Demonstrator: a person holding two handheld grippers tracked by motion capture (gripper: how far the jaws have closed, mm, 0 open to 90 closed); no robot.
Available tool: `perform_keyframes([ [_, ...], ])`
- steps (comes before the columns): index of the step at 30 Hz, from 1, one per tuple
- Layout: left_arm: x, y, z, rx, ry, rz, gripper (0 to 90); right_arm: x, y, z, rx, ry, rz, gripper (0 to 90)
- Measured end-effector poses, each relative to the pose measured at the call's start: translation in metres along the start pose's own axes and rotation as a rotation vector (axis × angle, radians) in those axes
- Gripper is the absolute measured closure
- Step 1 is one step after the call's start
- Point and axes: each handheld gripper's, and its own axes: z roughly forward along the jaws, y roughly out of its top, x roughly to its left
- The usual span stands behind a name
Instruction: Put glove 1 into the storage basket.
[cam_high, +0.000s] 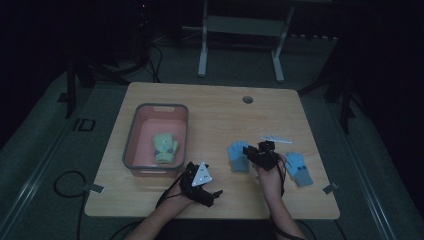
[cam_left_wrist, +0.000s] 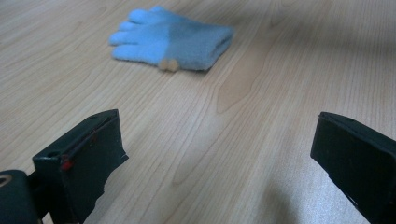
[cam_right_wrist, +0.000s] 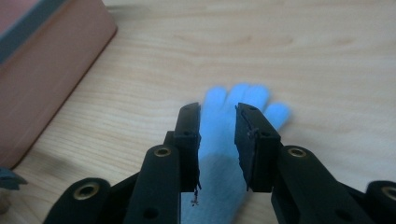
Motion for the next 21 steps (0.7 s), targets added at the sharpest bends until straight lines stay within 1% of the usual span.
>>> perform_keyframes([
  [1,0.0,0.0,0.0,0.003,-0.001,0.0,2.6,-0.002,0.004,-0.003,-0.004,0.003,-0.012,69.2],
  [3,0.0,0.0,-0.001,0.002,-0.002,0.001,2.6,-0.007,0.01,-0.008,0.008,0.008,-0.053,66.4],
  [4,0.0,0.0,-0.001,0.002,-0.002,0.001,2.6,-0.011,0.013,-0.011,0.015,0.011,-0.075,66.4],
  [6,0.001,0.0,0.0,0.002,-0.003,0.001,2.6,-0.018,0.015,-0.017,0.015,0.006,-0.101,67.4],
  [7,0.001,-0.001,0.0,0.006,-0.004,-0.001,2.6,-0.022,0.016,-0.021,0.017,0.003,-0.108,67.7],
  [9,0.001,-0.001,0.001,0.01,-0.004,0.0,2.6,-0.031,0.018,-0.028,0.015,0.005,-0.1,68.0],
  [13,0.0,-0.001,0.001,0.01,-0.003,0.001,2.6,-0.047,0.019,-0.04,0.006,0.0,-0.123,68.8],
  [14,0.0,-0.001,0.001,0.009,-0.004,0.0,2.6,-0.05,0.019,-0.042,0.009,-0.006,-0.13,68.9],
  [16,0.0,-0.001,0.001,0.008,-0.003,0.0,2.6,-0.06,0.017,-0.047,0.013,0.004,-0.143,68.9],
  [19,0.001,-0.001,0.001,0.011,-0.003,-0.001,2.6,-0.072,0.013,-0.052,0.019,-0.006,-0.155,68.9],
  [21,0.0,-0.001,0.001,0.009,-0.004,-0.001,2.6,-0.081,0.01,-0.057,0.021,-0.016,-0.156,68.9],
])
